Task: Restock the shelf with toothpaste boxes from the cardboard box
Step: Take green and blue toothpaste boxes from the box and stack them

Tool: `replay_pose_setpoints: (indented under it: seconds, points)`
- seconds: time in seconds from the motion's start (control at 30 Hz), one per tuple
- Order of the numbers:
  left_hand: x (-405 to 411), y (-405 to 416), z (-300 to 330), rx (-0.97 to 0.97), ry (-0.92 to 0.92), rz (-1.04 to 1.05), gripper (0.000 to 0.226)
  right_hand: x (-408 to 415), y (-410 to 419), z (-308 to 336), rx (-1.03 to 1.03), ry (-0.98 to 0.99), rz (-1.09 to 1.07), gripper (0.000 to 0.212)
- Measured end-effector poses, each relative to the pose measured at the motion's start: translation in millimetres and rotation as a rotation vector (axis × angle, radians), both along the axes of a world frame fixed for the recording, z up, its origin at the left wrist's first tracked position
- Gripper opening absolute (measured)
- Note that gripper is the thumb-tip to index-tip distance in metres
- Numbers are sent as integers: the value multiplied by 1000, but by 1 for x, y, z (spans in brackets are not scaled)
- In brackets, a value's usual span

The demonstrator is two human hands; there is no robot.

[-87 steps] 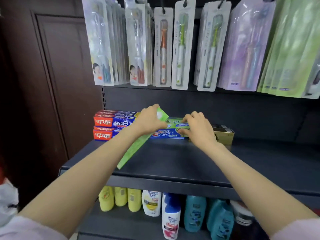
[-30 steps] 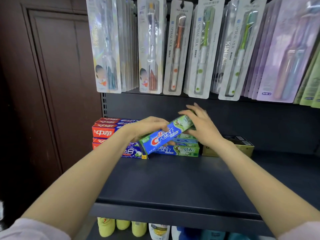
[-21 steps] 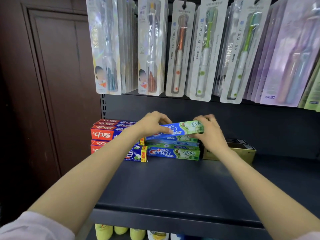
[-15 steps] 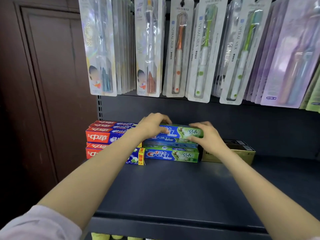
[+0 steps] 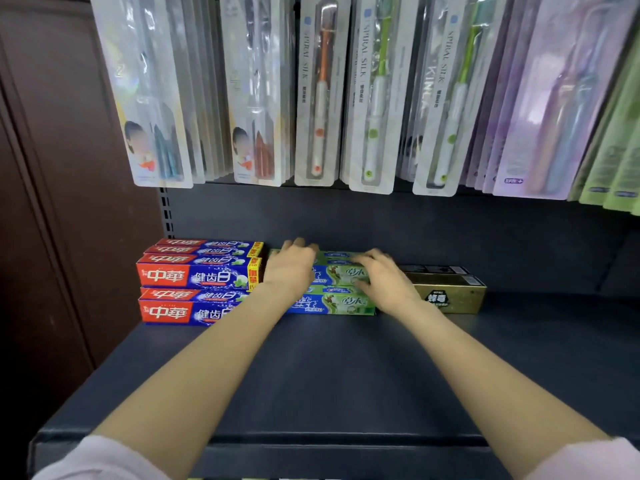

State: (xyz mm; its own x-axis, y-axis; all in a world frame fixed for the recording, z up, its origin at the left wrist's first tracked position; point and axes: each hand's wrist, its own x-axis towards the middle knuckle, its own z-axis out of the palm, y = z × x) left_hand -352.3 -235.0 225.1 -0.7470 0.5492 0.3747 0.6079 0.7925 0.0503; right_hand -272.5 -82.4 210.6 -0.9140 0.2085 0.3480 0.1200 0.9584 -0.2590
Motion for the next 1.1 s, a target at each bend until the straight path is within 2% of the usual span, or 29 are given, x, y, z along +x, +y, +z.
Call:
replay_pose_setpoints:
  seconds: [0.13, 0.23, 0.4, 0.63, 0.73, 0.97, 1.03, 1.1]
  points:
    - [24, 5, -1, 62, 62, -48, 33, 24, 3, 4, -131, 90, 58, 37]
    - [52, 15, -2, 131, 39, -80, 28, 55, 8, 5, -198, 181, 64, 26]
    - [109, 36, -6, 266, -193, -121, 17, 119, 26, 1, -233, 150, 79, 20]
    - [215, 84, -17, 331, -430, -330, 10, 226, 80, -14, -265, -43, 140, 16]
    - [263, 105, -38, 257, -534, -331, 13, 271, 104, -33, -253, -207, 192, 19]
    - [344, 152, -117, 15, -710, -271, 13, 341, 138, -96, -205, 27, 239, 23]
    - [354, 161, -141, -23, -759, -246, 18, 356, 145, -120, -138, 10, 270, 22]
    - [361, 171, -164, -58, -808, -234, 18, 366, 155, -149, -104, -101, 263, 24]
